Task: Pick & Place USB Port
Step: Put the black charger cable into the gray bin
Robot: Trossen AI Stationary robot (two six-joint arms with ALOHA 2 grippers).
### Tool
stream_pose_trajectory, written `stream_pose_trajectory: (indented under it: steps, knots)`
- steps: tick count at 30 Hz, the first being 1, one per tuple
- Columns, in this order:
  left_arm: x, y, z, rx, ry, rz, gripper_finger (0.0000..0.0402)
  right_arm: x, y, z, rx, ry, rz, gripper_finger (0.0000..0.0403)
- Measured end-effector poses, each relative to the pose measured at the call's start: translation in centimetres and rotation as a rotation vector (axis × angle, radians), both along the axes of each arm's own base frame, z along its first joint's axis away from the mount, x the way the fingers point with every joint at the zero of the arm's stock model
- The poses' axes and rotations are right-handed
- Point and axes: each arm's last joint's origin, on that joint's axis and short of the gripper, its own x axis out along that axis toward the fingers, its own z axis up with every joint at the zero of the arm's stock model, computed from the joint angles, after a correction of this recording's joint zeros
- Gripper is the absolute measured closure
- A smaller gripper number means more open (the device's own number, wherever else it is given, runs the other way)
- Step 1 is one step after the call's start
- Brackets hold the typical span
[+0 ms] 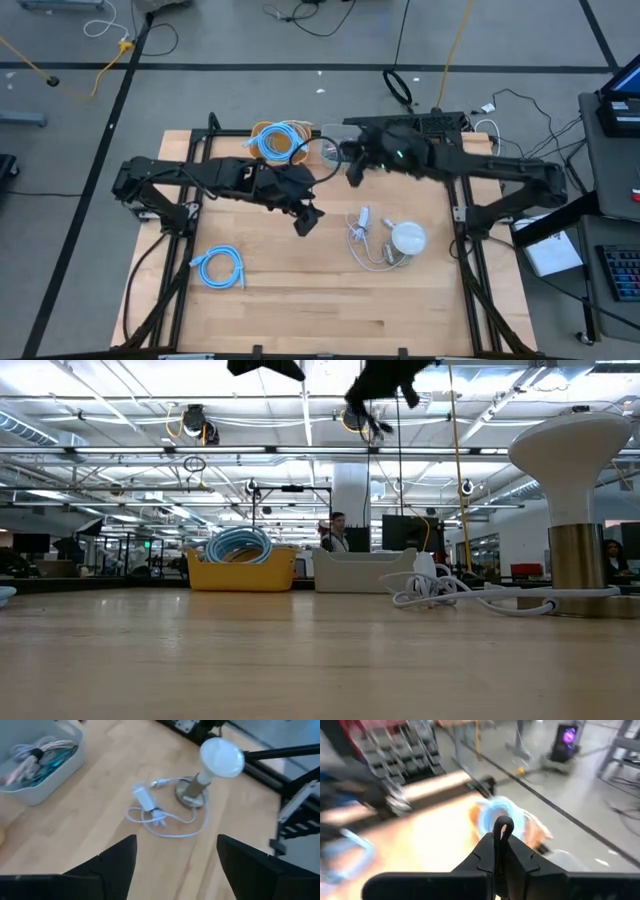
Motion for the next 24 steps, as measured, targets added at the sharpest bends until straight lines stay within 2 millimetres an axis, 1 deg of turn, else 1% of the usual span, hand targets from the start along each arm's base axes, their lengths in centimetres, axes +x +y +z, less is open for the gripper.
stream_pose_trajectory:
  steps: [3, 7, 10, 12, 14, 19, 22, 24]
  knots:
    - [-0.2, 0.0, -0.2, 0.011, 0.025, 0.008, 0.0147, 0.6, -2.5, -1.3, -0.024, 0.142, 0.013, 0.0393]
    - [-0.4, 0.1, -0.4, 0.019, 0.057, 0.007, 0.0181, 1.8, -5.2, -4.9, -0.017, 0.333, 0.06, 0.0393]
    - [-0.5, 0.1, -0.4, 0.019, 0.066, 0.008, 0.0207, 2.9, -6.7, -7.6, -0.029, 0.449, 0.097, 0.0393]
    - [-0.5, -0.1, -0.5, 0.017, 0.072, 0.006, 0.0223, 3.4, -7.3, -9.1, -0.045, 0.514, 0.117, 0.0394]
    - [-0.6, -0.3, -0.6, 0.014, 0.083, 0.005, 0.0236, 4.1, -7.8, -10.2, -0.077, 0.548, 0.142, 0.0394]
    - [-1.0, -1.0, -0.8, 0.0, 0.118, 0.003, 0.026, 5.0, -8.3, -12.1, -0.187, 0.657, 0.174, 0.0394]
    - [-1.1, -1.5, -0.9, -0.006, 0.129, 0.004, 0.0267, 5.1, -8.8, -13.2, -0.238, 0.739, 0.199, 0.0394]
    - [-1.2, -1.7, -0.9, -0.006, 0.136, 0.014, 0.0268, 5.0, -9.2, -13.4, -0.262, 0.766, 0.201, 0.0394]
